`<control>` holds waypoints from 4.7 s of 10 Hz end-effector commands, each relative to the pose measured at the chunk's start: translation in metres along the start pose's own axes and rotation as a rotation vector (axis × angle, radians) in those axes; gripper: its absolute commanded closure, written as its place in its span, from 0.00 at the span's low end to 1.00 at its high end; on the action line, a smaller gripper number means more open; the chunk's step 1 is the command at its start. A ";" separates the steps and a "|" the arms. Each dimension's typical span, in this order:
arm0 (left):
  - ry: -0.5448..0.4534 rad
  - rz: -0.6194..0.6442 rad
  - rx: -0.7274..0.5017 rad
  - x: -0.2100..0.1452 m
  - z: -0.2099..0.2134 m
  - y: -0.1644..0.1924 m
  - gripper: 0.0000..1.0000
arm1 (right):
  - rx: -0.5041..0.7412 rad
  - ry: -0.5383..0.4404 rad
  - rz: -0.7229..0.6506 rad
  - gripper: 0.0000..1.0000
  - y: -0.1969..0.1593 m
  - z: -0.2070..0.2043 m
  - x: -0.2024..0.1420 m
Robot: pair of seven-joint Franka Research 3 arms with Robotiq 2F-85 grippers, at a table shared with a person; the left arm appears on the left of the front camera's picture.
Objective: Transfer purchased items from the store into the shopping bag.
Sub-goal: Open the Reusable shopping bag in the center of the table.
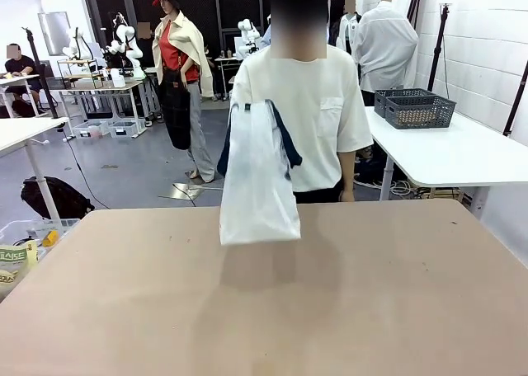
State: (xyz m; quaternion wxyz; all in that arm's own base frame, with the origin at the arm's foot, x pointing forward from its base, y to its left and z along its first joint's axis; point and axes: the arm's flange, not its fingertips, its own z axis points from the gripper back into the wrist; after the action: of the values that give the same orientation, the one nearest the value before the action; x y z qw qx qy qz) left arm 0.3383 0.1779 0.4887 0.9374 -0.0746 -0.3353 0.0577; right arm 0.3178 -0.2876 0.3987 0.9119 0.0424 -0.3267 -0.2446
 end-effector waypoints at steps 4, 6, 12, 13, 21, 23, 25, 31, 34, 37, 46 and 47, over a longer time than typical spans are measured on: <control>0.004 0.013 0.007 -0.001 0.001 0.000 0.00 | -0.008 0.005 0.009 0.00 0.002 0.001 -0.002; 0.004 0.013 0.007 -0.001 0.001 0.000 0.00 | -0.008 0.005 0.009 0.00 0.002 0.001 -0.002; 0.004 0.013 0.007 -0.001 0.001 0.000 0.00 | -0.008 0.005 0.009 0.00 0.002 0.001 -0.002; 0.004 0.013 0.007 -0.001 0.001 0.000 0.00 | -0.008 0.005 0.009 0.00 0.002 0.001 -0.002; -0.052 -0.255 -0.097 0.081 0.007 -0.088 0.00 | 0.085 0.071 0.215 0.00 0.105 0.049 0.044; 0.008 -0.467 -0.158 0.129 -0.006 -0.165 0.00 | 0.233 -0.014 0.430 0.00 0.195 0.093 0.048; 0.198 -0.422 -0.244 0.166 -0.031 -0.256 0.00 | 0.284 0.124 0.656 0.00 0.281 0.125 0.034; 0.246 -0.500 -0.354 0.154 -0.064 -0.348 0.00 | 0.310 0.129 0.777 0.00 0.350 0.146 0.004; 0.246 -0.500 -0.354 0.154 -0.064 -0.348 0.00 | 0.310 0.129 0.777 0.00 0.350 0.146 0.004; 0.224 -0.495 -0.372 0.175 -0.066 -0.379 0.00 | 0.301 0.133 0.798 0.00 0.360 0.155 0.007; 0.419 -0.553 -0.477 0.210 -0.129 -0.523 0.00 | 0.572 0.253 0.915 0.00 0.526 0.172 -0.019; 0.429 -0.538 -0.469 0.205 -0.135 -0.528 0.00 | 0.554 0.252 0.893 0.00 0.535 0.167 -0.024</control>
State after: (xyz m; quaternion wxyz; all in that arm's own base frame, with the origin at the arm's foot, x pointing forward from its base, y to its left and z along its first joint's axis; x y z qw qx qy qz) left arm 0.6038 -0.3165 0.5950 0.9193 -0.2112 -0.1556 -0.2934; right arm 0.4167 0.2063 0.6381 0.9099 0.1560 -0.2558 0.2869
